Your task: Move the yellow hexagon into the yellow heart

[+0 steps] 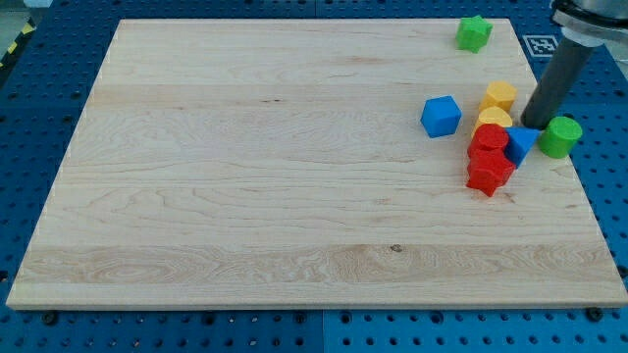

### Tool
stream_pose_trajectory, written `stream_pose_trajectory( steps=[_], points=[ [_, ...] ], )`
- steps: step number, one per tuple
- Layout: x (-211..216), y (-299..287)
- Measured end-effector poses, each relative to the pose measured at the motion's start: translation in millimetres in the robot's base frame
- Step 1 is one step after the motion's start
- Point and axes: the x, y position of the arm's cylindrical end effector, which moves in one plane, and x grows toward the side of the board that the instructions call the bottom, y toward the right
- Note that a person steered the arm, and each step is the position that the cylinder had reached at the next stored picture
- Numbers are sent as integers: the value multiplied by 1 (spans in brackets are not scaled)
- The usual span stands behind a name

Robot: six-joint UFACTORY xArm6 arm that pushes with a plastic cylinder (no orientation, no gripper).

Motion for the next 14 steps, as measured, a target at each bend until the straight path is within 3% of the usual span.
stream_pose_trajectory(
  steps=[3,5,10,12,13,14],
  points=[
    [-43,5],
    [-19,69],
    [38,60],
    [38,23],
    [38,25],
    [25,66]
  ],
)
